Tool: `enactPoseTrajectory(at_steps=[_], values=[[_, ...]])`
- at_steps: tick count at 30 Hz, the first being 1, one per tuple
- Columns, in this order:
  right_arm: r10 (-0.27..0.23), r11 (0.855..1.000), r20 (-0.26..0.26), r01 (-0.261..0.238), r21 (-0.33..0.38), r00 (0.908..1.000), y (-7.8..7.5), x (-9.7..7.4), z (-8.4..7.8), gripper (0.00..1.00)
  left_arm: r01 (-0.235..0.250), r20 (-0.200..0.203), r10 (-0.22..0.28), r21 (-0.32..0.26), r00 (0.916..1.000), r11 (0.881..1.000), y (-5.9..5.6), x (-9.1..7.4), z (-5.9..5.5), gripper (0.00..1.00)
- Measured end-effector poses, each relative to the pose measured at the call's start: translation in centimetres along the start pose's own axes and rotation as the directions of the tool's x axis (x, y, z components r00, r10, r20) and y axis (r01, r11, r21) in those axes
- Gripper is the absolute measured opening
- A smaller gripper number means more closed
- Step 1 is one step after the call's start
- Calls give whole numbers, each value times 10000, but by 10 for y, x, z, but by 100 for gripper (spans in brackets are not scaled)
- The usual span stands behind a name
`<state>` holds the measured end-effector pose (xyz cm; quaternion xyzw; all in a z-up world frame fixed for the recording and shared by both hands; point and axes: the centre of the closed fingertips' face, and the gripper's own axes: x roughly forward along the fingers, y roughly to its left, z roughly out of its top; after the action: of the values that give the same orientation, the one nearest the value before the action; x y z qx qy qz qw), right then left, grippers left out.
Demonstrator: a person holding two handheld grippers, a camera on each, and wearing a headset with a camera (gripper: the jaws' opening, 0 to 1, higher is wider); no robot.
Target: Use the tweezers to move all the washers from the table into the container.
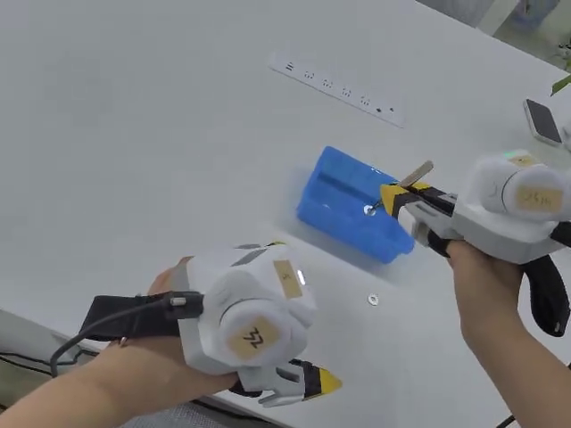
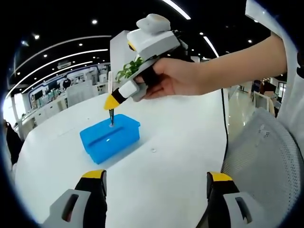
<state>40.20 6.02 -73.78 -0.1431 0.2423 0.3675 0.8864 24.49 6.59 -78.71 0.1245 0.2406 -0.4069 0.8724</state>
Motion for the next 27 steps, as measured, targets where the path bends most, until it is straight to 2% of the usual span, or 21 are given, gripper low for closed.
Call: enactPoseTrajectory(at_steps=[5,12,15,19,27], values=[[39,9997,-409,-29,236,9992,-6,12,-16,2,75,3,-75,-7,10000,10000,-1,0,0,89],[160,9975,-517,-124,694,9985,-10,32,-27,3,41,-81,-41,32,10000,10000,-1,1,-2,88],[167,9985,-709,-129,537,9973,-12,43,-33,3,-15,-128,15,-1,9999,10000,1,1,-3,88],[386,9981,-931,-338,521,9949,-5,52,-40,3,-93,-207,92,-25,9997,10000,4,1,-5,88],[322,9982,-1118,-263,531,9932,-12,59,-50,3,-85,-250,83,-56,9997,9999,4,1,-6,88]])
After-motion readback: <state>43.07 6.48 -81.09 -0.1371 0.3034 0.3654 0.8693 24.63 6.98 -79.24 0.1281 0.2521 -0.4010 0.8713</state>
